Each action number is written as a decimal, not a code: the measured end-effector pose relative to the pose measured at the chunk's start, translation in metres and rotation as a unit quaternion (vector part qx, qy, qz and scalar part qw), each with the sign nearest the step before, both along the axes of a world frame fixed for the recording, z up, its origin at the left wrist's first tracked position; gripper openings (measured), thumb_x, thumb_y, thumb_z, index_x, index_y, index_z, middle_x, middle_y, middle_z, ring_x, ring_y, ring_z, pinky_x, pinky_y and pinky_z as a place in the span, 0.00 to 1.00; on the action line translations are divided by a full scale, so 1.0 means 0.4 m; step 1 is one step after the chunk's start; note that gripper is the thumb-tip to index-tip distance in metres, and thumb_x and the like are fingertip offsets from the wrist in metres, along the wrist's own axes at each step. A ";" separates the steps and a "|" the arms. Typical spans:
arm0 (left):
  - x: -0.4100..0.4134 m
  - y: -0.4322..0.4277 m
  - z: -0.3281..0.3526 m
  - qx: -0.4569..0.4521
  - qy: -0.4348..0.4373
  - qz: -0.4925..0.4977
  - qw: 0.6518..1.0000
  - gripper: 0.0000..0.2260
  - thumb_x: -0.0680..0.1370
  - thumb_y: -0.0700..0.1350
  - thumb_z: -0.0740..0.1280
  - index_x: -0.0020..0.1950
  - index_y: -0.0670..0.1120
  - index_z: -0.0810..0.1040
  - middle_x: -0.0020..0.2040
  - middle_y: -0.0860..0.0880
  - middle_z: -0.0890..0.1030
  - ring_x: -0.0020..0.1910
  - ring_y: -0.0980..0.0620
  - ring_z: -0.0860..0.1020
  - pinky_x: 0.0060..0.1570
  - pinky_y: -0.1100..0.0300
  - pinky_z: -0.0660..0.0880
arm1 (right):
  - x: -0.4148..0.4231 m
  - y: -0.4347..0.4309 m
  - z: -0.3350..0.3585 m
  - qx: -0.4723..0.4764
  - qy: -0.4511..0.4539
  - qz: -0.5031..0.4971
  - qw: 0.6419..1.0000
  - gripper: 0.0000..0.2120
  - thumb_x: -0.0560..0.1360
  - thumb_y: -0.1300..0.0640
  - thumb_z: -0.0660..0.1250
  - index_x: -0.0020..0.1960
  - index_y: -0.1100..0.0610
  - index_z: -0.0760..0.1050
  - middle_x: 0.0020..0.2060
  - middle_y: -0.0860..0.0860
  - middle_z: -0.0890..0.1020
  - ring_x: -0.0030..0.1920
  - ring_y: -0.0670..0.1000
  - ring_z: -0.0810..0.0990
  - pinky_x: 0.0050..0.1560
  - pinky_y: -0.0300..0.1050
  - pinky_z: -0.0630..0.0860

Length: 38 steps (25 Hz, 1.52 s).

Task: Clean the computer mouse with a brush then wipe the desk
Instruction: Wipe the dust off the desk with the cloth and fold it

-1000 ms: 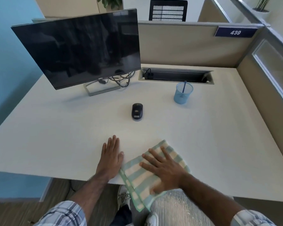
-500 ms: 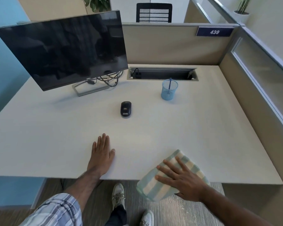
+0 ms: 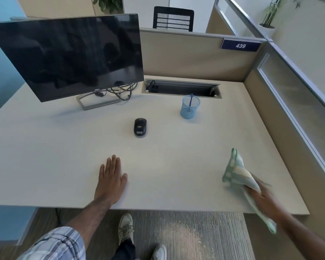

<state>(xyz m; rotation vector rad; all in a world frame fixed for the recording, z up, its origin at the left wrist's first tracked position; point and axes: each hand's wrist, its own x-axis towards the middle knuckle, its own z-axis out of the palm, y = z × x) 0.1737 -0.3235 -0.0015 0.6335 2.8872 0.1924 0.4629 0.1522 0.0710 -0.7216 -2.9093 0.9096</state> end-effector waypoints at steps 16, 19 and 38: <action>-0.004 0.002 0.012 -0.018 -0.033 0.004 0.999 0.31 0.86 0.55 0.44 0.82 0.41 0.35 0.83 0.43 0.34 0.82 0.47 0.36 0.80 0.47 0.37 | 0.147 -0.143 -0.034 0.274 -0.093 0.410 0.865 0.39 0.66 0.37 0.69 0.76 0.42 0.66 0.81 0.53 0.57 0.80 0.58 0.57 0.73 0.61 0.59; -0.003 0.003 0.013 -0.013 -0.036 0.004 0.999 0.31 0.86 0.55 0.44 0.81 0.41 0.35 0.82 0.44 0.34 0.82 0.47 0.36 0.80 0.47 0.37 | 0.151 -0.076 0.017 0.185 0.000 0.270 0.945 0.31 0.62 0.44 0.73 0.64 0.42 0.74 0.77 0.40 0.64 0.68 0.53 0.77 0.66 0.45 0.70; 0.042 0.090 0.047 0.044 -0.012 -0.043 0.998 0.31 0.84 0.55 0.43 0.83 0.41 0.45 0.84 0.42 0.41 0.83 0.44 0.42 0.81 0.45 0.39 | 0.340 -0.207 0.009 0.028 -0.065 -0.047 0.996 0.22 0.62 0.59 0.81 0.48 0.35 0.83 0.49 0.30 0.83 0.47 0.35 0.83 0.47 0.31 0.76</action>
